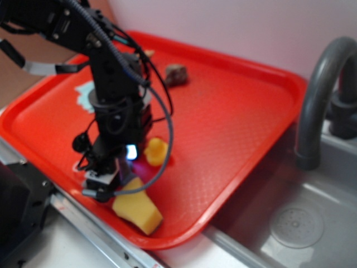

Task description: Grab the gray animal.

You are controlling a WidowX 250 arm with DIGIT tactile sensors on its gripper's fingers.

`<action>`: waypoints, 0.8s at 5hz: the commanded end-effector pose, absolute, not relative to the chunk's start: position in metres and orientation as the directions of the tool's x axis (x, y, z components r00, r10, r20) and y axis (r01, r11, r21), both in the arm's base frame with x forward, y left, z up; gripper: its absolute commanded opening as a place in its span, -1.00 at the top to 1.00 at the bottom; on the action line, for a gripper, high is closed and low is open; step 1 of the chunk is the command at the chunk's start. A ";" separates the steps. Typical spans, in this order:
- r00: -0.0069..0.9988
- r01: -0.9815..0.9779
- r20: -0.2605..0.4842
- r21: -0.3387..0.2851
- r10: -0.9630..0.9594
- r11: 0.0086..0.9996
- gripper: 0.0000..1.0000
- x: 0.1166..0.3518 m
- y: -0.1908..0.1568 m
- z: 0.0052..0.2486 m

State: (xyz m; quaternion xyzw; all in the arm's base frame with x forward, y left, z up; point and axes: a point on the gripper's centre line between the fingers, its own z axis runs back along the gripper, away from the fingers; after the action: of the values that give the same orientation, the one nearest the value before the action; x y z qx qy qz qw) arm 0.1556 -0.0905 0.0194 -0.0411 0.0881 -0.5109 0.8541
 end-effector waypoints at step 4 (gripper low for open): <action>0.913 0.397 -0.085 -0.046 -0.400 0.917 1.00 0.166 -0.057 0.148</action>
State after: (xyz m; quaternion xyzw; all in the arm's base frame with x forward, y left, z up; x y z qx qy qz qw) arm 0.1666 -0.0487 0.1348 -0.0108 0.0719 -0.2043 0.9762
